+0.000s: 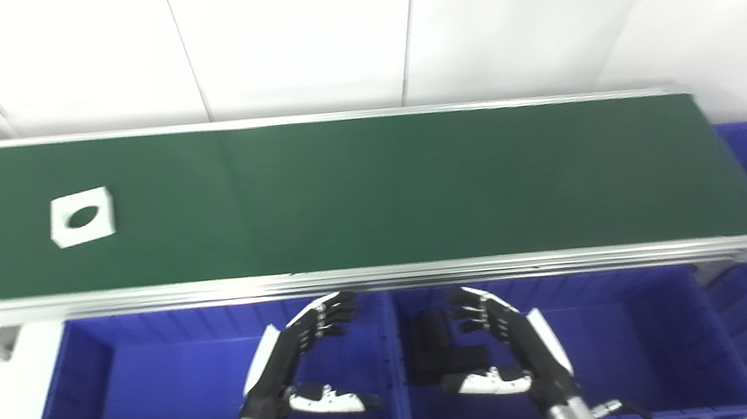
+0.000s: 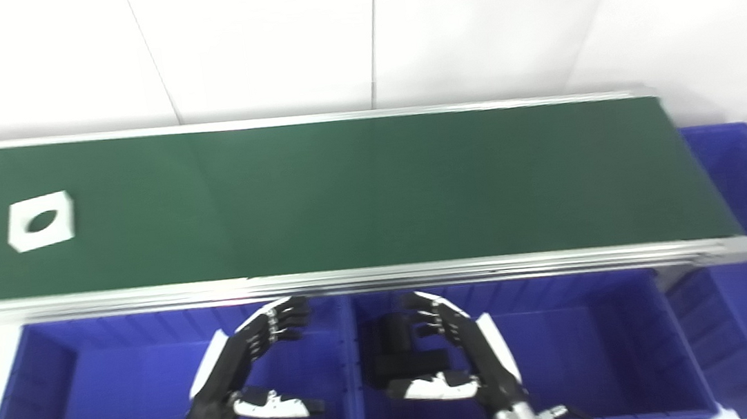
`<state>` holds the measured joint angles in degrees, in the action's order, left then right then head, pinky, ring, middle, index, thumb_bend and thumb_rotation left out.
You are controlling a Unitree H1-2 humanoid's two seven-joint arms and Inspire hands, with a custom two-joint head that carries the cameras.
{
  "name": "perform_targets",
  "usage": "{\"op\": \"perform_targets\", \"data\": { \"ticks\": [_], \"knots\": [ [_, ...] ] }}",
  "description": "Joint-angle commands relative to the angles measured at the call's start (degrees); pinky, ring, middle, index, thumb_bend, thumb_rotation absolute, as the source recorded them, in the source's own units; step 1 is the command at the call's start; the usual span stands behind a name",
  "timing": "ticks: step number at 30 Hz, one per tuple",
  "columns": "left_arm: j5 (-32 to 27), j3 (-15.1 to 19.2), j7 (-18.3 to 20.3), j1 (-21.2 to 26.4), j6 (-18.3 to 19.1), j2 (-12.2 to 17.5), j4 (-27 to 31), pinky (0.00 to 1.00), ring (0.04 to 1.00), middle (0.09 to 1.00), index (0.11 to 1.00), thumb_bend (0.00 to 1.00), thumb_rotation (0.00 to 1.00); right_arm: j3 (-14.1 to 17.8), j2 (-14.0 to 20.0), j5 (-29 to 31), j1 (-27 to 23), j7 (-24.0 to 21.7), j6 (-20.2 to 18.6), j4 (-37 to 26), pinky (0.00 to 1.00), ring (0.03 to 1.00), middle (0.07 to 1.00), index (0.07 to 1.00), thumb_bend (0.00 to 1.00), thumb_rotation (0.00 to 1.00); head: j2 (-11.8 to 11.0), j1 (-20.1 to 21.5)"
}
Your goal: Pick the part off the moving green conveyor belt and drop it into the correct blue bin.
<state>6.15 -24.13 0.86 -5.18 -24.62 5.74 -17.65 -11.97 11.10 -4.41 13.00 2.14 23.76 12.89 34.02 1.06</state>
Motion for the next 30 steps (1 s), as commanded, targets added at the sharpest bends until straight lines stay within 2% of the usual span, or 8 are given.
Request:
{"op": "perform_targets", "data": {
  "ticks": [1, 2, 3, 5, 11, 18, 25, 30],
  "knots": [
    [1.4, -0.9, -2.0, 1.4, -2.3, -0.8, 0.1, 0.69, 0.756, 0.785, 0.793, 0.97, 0.04, 0.9, 1.1, 1.5, -0.8, -0.4, 3.2, -0.1, 0.68, 0.74, 0.8, 0.792, 1.0, 0.28, -0.6, -1.8],
    [1.6, -1.4, -2.5, 1.5, -2.3, -0.9, -0.2, 0.69, 0.753, 0.783, 0.792, 0.97, 0.03, 1.1, 1.3, 1.7, -0.8, -0.5, 3.2, 0.2, 0.67, 0.736, 0.8, 0.793, 1.0, 0.28, -0.6, -1.8],
    [1.8, -2.0, -3.0, 1.8, -2.3, -1.1, -0.7, 0.69, 0.752, 0.782, 0.791, 0.97, 0.03, 1.5, 1.6, 2.2, -0.8, -0.9, 3.2, 0.7, 0.67, 0.736, 0.799, 0.793, 1.0, 0.28, -1.4, -4.6],
    [1.9, -2.8, -3.5, 2.3, -2.3, -1.6, -2.0, 0.7, 0.755, 0.784, 0.793, 0.97, 0.04, 2.7, 1.7, 3.9, -0.9, -2.5, 3.2, 1.8, 0.69, 0.746, 0.799, 0.791, 1.0, 0.27, -2.2, -6.8],
    [2.4, -4.7, -5.6, 3.4, -2.3, -2.6, -4.9, 0.72, 0.762, 0.79, 0.794, 1.0, 0.05, 6.3, 1.3, 5.9, -1.1, -7.0, 3.2, 4.1, 0.71, 0.768, 0.806, 0.797, 1.0, 0.28, -4.0, -9.8],
    [2.7, -5.9, -7.0, 4.2, -2.3, -3.1, -7.1, 0.73, 0.767, 0.796, 0.791, 1.0, 0.05, 9.9, -0.1, 6.6, -1.6, -11.6, 3.2, 5.8, 0.71, 0.776, 0.806, 0.795, 1.0, 0.27, -5.8, -9.7],
    [2.7, -6.6, -8.3, 4.8, -2.3, -2.7, -7.8, 0.71, 0.756, 0.788, 0.783, 1.0, 0.05, 11.1, -1.0, 5.5, -2.4, -12.3, 3.2, 7.3, 0.7, 0.761, 0.797, 0.784, 1.0, 0.27, -6.8, -9.4],
    [1.3, -7.1, -7.2, 3.8, -2.3, -1.5, -3.1, 0.7, 0.759, 0.792, 0.781, 1.0, 0.05, 11.4, -1.8, 5.5, -2.8, -12.6, 3.2, 7.8, 0.7, 0.758, 0.795, 0.779, 1.0, 0.27, -7.2, -9.3]
  ]
}}
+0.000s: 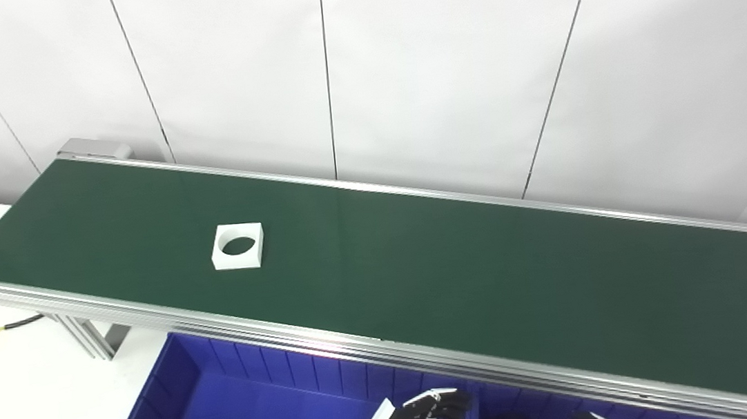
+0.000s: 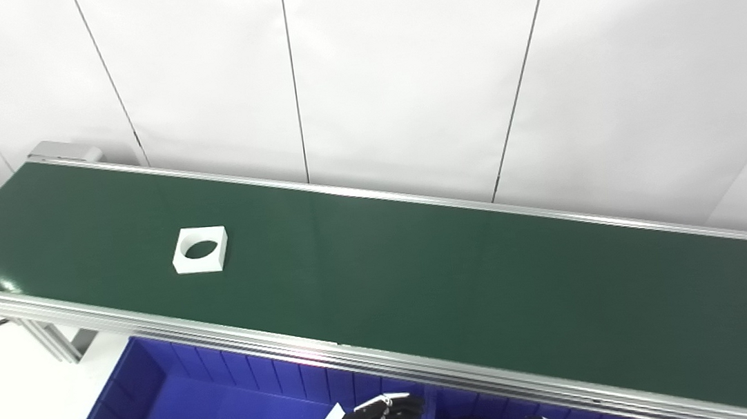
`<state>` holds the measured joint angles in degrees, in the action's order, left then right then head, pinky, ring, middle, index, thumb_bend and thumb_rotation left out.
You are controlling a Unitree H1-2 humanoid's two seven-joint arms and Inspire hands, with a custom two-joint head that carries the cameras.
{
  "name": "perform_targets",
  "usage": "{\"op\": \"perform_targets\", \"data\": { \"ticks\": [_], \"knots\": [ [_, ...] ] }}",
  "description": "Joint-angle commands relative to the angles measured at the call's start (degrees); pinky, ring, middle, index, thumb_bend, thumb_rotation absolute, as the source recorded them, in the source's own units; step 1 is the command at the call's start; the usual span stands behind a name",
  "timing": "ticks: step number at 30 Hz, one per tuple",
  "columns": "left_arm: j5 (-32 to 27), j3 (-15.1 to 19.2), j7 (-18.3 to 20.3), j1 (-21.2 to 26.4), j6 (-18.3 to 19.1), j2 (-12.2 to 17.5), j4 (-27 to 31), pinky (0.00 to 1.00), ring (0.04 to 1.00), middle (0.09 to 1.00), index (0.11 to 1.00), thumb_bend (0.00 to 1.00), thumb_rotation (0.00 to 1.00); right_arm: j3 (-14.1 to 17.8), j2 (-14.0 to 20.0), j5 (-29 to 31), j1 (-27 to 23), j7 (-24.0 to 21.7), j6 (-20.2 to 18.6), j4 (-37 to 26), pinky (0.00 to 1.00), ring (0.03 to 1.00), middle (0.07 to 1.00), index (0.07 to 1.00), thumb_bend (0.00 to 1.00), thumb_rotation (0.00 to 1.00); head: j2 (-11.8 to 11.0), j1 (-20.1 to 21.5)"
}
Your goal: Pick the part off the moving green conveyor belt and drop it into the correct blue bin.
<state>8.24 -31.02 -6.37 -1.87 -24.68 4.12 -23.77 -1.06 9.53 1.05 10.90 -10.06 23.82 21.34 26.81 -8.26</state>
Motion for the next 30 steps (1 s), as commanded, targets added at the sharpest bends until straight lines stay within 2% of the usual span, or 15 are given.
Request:
{"op": "perform_targets", "data": {
  "ticks": [1, 6, 11, 16, 19, 24, 30],
  "knots": [
    [-1.1, -0.2, 0.3, 0.2, -2.2, 0.4, 4.4, 0.7, 0.762, 0.792, 0.784, 1.0, 0.05, 0.5, -0.3, 0.0, -0.7, -0.4, 3.1, -0.6, 0.69, 0.755, 0.794, 0.779, 1.0, 0.28, 0.0, -0.2],
    [-1.2, -0.5, 1.3, -0.7, -2.2, 0.9, 12.5, 0.67, 0.752, 0.787, 0.778, 1.0, 0.02, 0.4, -0.4, -0.6, -0.7, 0.2, 3.1, -0.8, 0.69, 0.753, 0.792, 0.778, 1.0, 0.27, 0.1, -0.3],
    [3.5, 0.2, 1.1, 0.9, -2.2, 0.5, 20.7, 0.62, 0.72, 0.774, 0.77, 1.0, 0.07, 0.6, -0.7, 0.0, -1.0, -0.7, 3.1, -0.4, 0.69, 0.754, 0.795, 0.782, 1.0, 0.27, 0.0, -0.2],
    [9.2, 3.5, 3.1, 3.4, -1.1, -0.6, 26.9, 0.64, 0.737, 0.778, 0.766, 1.0, 0.1, 1.0, -1.1, 0.2, -1.3, -1.1, 3.1, 0.1, 0.69, 0.755, 0.794, 0.781, 1.0, 0.26, -0.3, -0.1],
    [13.8, 6.0, 3.9, 6.4, 0.6, -0.7, 30.4, 0.62, 0.736, 0.787, 0.783, 1.0, 0.07, 1.1, -1.3, 0.3, -1.4, -1.4, 3.1, 0.2, 0.69, 0.756, 0.795, 0.782, 1.0, 0.26, -0.4, -0.1],
    [20.8, 9.4, 5.4, 11.1, 3.3, -0.1, 31.3, 0.61, 0.726, 0.791, 0.799, 0.98, 0.05, 1.2, -1.6, 0.2, -1.5, -1.5, 3.1, 0.4, 0.7, 0.757, 0.794, 0.782, 1.0, 0.25, -0.5, -0.1],
    [27.7, 12.6, 4.6, 18.1, 4.4, 2.0, 25.8, 0.53, 0.671, 0.78, 0.8, 0.98, 0.02, 1.2, -1.6, -0.1, -1.3, -0.9, 3.1, -0.1, 0.69, 0.75, 0.79, 0.778, 1.0, 0.25, -0.4, -0.5]
  ]
}}
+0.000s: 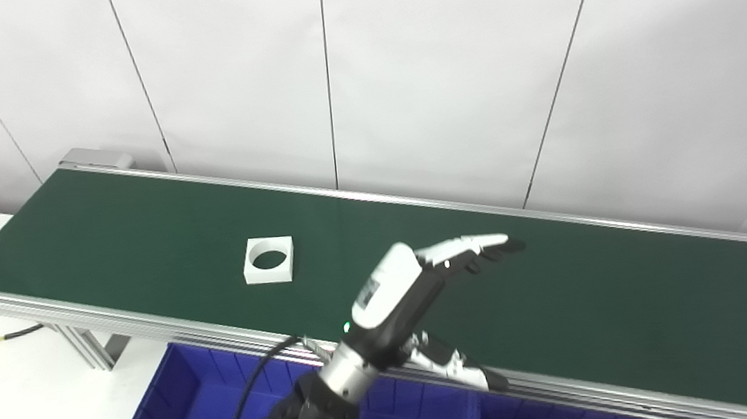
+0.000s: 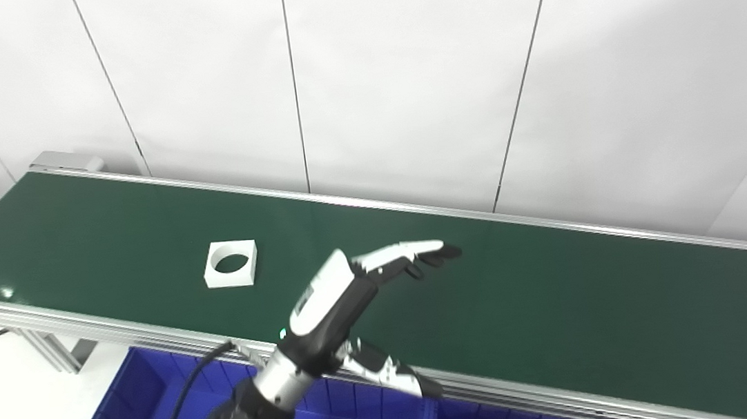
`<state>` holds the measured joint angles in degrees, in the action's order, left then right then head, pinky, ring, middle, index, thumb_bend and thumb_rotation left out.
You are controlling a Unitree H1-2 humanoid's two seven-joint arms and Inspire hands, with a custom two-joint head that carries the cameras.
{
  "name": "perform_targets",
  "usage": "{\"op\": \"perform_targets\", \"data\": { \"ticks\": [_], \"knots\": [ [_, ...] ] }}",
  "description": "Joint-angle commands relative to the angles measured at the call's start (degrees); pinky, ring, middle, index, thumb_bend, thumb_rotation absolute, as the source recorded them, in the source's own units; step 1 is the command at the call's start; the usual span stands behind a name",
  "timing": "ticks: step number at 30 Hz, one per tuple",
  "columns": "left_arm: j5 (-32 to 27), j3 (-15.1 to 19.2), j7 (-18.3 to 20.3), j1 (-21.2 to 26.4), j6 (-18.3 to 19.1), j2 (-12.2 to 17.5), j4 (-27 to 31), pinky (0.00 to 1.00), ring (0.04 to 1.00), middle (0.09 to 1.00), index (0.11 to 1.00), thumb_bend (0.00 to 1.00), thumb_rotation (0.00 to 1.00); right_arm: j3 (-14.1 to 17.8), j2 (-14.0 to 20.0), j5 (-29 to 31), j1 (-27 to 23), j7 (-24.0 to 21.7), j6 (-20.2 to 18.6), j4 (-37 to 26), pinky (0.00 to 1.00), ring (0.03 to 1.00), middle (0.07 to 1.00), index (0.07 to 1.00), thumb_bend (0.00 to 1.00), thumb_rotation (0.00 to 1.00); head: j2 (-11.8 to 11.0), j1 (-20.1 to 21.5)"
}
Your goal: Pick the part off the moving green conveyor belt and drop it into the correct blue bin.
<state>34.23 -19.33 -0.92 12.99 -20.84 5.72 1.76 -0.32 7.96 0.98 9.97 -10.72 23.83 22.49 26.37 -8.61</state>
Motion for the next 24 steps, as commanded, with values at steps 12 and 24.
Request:
{"op": "perform_targets", "data": {
  "ticks": [12, 24],
  "knots": [
    [11.7, 3.1, -2.9, 15.0, 6.0, 3.5, -9.7, 0.51, 0.653, 0.762, 0.794, 1.0, 0.02, 0.6, 0.7, -0.1, -0.8, -0.2, 3.1, -0.1, 0.7, 0.759, 0.796, 0.786, 1.0, 0.26, -0.5, -2.9],
    [14.9, 2.9, -1.1, 21.2, 14.1, 7.0, -16.8, 0.49, 0.651, 0.766, 0.809, 1.0, 0.02, 1.4, 0.2, 0.5, -0.9, -1.4, 3.1, 0.0, 0.7, 0.771, 0.801, 0.787, 1.0, 0.21, -0.7, -2.2]
  ]
}}
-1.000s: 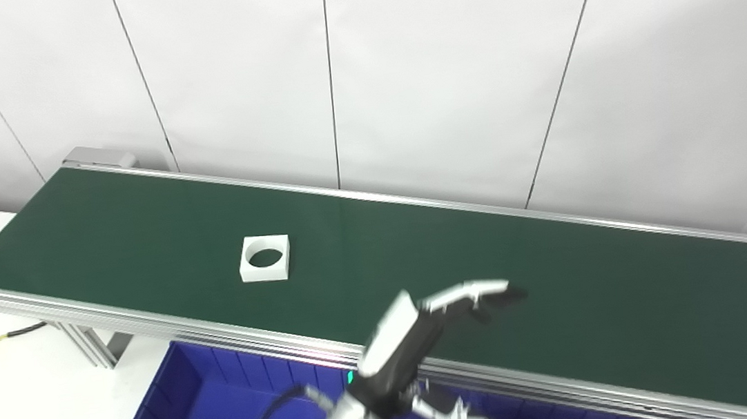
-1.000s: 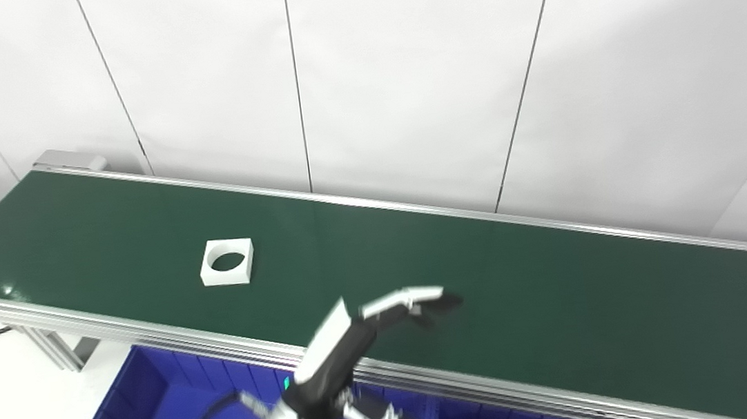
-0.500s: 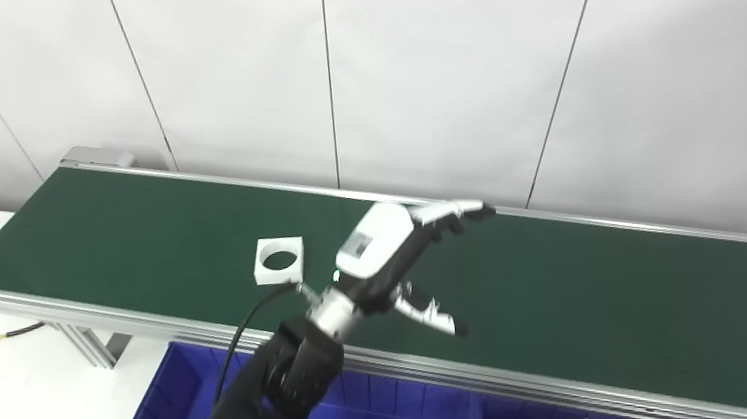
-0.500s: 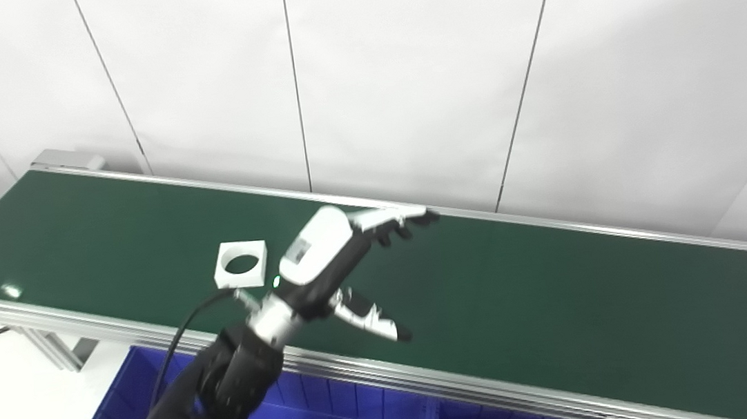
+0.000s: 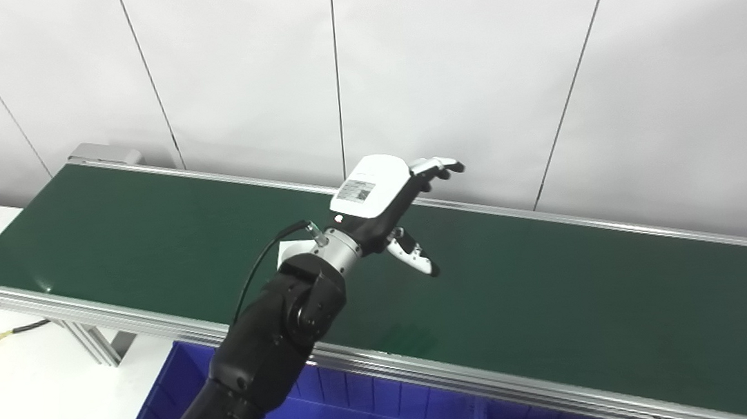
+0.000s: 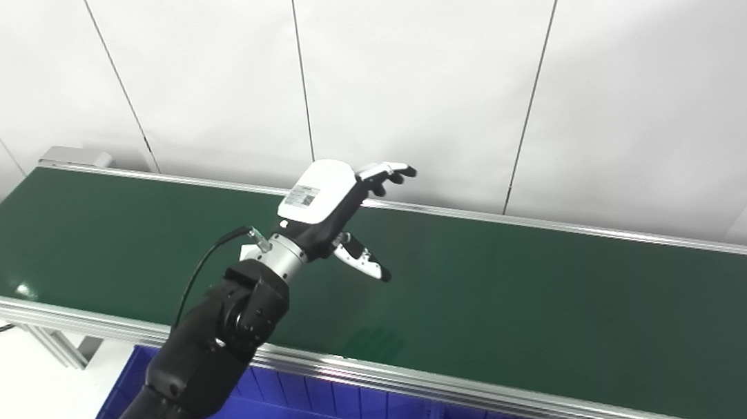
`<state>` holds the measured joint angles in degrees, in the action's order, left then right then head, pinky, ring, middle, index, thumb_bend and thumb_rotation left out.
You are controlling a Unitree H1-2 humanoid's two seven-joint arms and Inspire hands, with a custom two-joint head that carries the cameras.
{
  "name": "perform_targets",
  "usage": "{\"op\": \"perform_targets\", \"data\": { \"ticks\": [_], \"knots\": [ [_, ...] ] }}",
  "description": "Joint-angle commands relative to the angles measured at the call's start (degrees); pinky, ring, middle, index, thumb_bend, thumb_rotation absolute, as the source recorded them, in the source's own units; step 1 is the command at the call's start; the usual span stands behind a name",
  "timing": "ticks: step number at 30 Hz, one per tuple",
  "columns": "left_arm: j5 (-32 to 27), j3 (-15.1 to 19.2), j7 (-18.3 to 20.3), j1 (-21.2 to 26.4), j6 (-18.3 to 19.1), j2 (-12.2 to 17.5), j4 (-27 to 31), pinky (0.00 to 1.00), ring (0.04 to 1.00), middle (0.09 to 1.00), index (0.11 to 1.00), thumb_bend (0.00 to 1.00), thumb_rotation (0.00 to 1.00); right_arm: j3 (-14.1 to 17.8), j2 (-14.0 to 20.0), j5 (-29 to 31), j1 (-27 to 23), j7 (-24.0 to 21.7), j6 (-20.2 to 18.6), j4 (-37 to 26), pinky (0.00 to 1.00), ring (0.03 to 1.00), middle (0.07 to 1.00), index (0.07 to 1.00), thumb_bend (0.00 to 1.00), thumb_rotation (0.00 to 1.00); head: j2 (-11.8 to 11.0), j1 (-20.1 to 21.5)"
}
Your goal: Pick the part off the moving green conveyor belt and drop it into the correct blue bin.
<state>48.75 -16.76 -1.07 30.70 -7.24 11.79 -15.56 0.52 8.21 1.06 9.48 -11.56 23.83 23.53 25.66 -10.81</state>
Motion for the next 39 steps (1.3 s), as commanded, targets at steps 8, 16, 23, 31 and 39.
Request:
{"op": "perform_targets", "data": {
  "ticks": [8, 16, 23, 31, 39],
  "knots": [
    [1.2, -2.0, -1.3, 6.7, 2.1, 2.6, -5.2, 0.51, 0.67, 0.775, 0.805, 1.0, 0.04, 0.5, -0.2, 0.0, -0.2, -0.3, 3.1, -1.4, 0.7, 0.769, 0.803, 0.788, 1.0, 0.22, 0.2, 0.5],
    [1.2, -3.9, 0.5, 7.9, 4.2, 4.3, -10.1, 0.55, 0.716, 0.809, 0.818, 1.0, 0.05, 0.4, -0.3, -0.2, 0.3, 0.3, 3.1, -2.1, 0.7, 0.765, 0.802, 0.786, 1.0, 0.24, 0.4, 1.0],
    [1.8, -5.9, -0.1, 8.4, 4.1, 5.0, -14.8, 0.58, 0.743, 0.826, 0.808, 1.0, 0.07, 0.3, -0.2, -0.3, 0.3, 0.4, 3.1, -2.0, 0.69, 0.763, 0.801, 0.785, 1.0, 0.24, 0.6, 1.2],
    [2.7, -8.9, 0.2, 9.0, 4.5, 5.5, -17.9, 0.72, 0.849, 0.904, 0.825, 1.0, 0.15, 0.2, -0.4, -0.3, 0.5, 0.3, 3.1, -2.5, 0.69, 0.765, 0.802, 0.784, 1.0, 0.23, 0.9, 1.9],
    [3.8, -11.5, 1.8, 9.2, 4.7, 6.1, -17.8, 0.86, 0.912, 0.942, 0.857, 1.0, 0.28, -0.2, -0.5, -0.4, 0.7, 0.9, 3.1, -2.9, 0.69, 0.766, 0.802, 0.779, 1.0, 0.24, 1.2, 2.5]
  ]
}}
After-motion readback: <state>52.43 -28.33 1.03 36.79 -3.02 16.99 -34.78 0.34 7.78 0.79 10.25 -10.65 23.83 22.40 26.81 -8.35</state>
